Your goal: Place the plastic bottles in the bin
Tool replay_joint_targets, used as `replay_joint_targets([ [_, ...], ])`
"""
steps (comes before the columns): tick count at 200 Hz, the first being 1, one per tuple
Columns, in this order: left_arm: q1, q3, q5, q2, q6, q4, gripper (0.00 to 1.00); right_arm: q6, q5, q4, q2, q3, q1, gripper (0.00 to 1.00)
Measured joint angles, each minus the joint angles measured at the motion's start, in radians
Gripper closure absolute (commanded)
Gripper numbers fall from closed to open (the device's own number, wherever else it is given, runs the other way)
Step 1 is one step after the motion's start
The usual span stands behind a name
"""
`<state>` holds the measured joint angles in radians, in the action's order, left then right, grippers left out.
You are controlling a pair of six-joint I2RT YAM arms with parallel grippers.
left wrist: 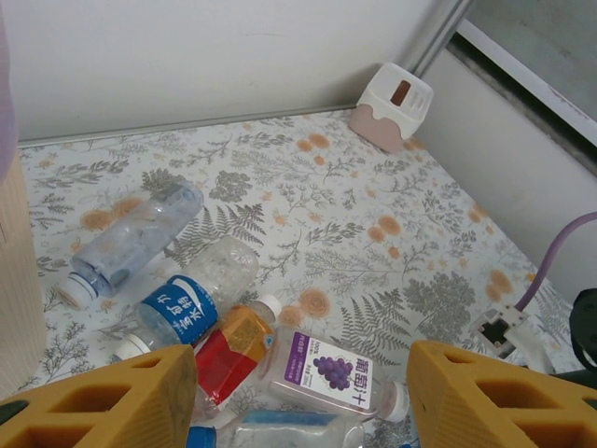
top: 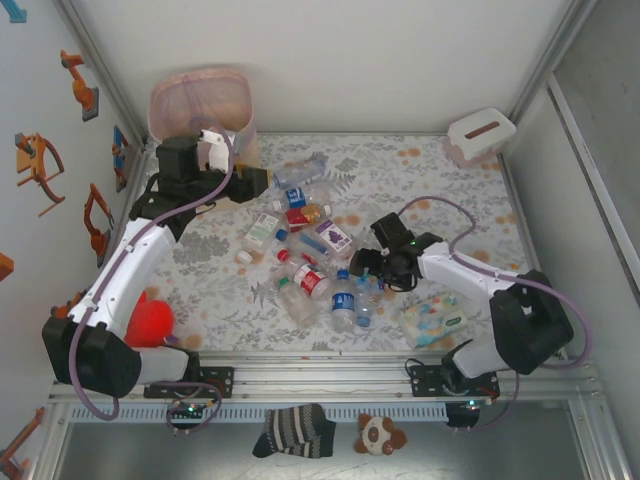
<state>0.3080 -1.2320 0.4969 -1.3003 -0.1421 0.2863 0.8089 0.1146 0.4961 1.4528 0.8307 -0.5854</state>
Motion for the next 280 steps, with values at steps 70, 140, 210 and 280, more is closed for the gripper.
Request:
replay_joint_targets([
  [70,0.000,0.000,-0.003,0.005,0.000,-0.001,0.40,0.011,-0.001,-0.047,0.089,0.000,0.000,0.10],
  [140,0.000,0.000,-0.003,0.005,0.000,-0.001,0.39,0.021,-0.003,-0.053,0.086,0.000,0.000,0.25],
  [210,0.002,0.000,-0.003,0.005,0.000,-0.001,0.39,0.022,-0.032,-0.029,0.022,0.000,0.000,0.31],
  [280,0.044,0.000,0.053,0.004,0.000,-0.041,0.38,-0.021,-0.116,0.087,-0.148,0.123,0.000,0.31],
])
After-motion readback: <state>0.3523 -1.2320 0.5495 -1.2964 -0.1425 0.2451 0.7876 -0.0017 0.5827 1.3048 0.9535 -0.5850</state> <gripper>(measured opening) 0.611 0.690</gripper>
